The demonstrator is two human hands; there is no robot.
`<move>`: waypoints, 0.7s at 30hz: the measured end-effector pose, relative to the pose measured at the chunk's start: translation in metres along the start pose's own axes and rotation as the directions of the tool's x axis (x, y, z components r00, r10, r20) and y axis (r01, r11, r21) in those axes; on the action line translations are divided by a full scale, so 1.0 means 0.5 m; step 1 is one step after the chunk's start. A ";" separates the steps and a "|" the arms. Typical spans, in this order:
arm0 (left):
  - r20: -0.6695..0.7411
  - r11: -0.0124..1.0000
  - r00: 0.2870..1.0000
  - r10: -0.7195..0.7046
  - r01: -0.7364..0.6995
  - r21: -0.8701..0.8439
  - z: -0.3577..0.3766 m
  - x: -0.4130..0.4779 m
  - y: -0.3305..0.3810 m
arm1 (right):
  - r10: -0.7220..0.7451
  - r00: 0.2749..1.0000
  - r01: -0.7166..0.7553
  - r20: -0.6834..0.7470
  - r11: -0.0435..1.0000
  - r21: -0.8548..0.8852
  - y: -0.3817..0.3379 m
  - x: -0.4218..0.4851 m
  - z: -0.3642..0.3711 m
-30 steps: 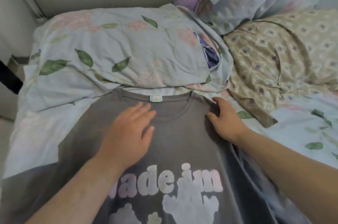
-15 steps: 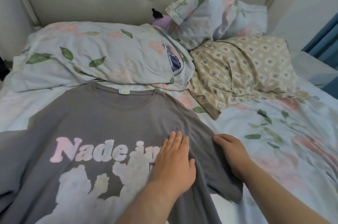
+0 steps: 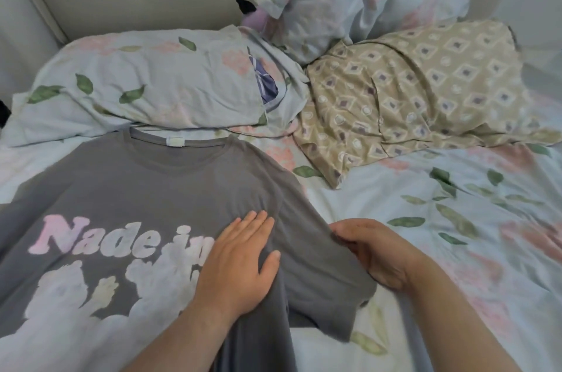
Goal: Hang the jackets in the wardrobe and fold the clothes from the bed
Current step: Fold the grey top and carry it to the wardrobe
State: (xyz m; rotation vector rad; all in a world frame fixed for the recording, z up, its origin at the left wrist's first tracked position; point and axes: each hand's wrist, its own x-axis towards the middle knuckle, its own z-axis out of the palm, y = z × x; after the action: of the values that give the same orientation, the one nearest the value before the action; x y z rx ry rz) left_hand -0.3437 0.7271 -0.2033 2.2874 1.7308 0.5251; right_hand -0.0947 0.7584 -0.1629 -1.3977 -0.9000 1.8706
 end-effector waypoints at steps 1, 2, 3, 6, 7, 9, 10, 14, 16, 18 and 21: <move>0.003 1.000 1.000 -0.002 0.002 -0.001 -0.001 0.000 0.002 | 0.035 0.997 -0.033 0.068 0.999 -0.027 -0.005 -0.001 -0.002; 0.004 1.000 1.000 -0.005 0.005 -0.007 -0.002 0.001 0.004 | 0.067 0.988 -0.058 0.141 0.996 -0.069 -0.010 -0.001 -0.001; 0.003 1.000 1.000 -0.006 0.006 -0.013 -0.002 0.001 0.004 | 0.096 0.972 -0.072 0.214 0.990 -0.118 -0.012 -0.002 0.000; -0.006 1.000 1.000 -0.010 0.010 -0.026 -0.001 0.000 0.002 | 0.098 0.939 -0.065 0.331 0.992 -0.109 0.000 0.002 -0.011; -0.008 0.999 1.000 -0.010 0.010 -0.038 -0.001 -0.002 0.002 | 0.075 0.941 -0.063 0.330 0.997 -0.047 0.006 0.004 -0.013; -0.016 0.997 1.000 -0.015 0.014 -0.070 -0.001 -0.003 0.000 | 0.002 0.961 -0.023 0.276 0.997 0.072 0.018 0.010 -0.011; -0.023 0.997 1.000 -0.016 0.014 -0.079 -0.001 -0.002 0.000 | -0.040 0.974 0.017 0.224 0.994 0.105 0.020 0.013 -0.009; -0.033 0.999 0.999 0.005 -0.007 -0.054 0.003 -0.004 -0.002 | -0.148 0.986 0.160 -0.078 0.968 0.194 0.011 0.016 -0.015; -0.005 1.000 1.000 0.012 -0.012 -0.019 0.004 0.000 -0.005 | -0.147 0.963 0.204 -0.226 0.945 0.257 0.000 0.013 -0.023; 0.010 1.000 1.000 0.010 -0.010 0.003 0.002 0.000 -0.004 | -0.138 0.940 0.239 -0.311 0.918 0.316 -0.012 0.012 -0.030; 0.040 0.999 0.999 0.001 -0.002 0.038 -0.007 0.003 0.008 | -0.042 0.964 0.135 -0.264 0.928 0.347 -0.017 0.007 -0.041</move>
State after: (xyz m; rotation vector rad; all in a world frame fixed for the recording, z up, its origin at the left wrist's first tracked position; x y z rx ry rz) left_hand -0.3415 0.7272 -0.1985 2.3089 1.7352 0.4470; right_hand -0.0749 0.7693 -0.1623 -1.3005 -0.4539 1.6409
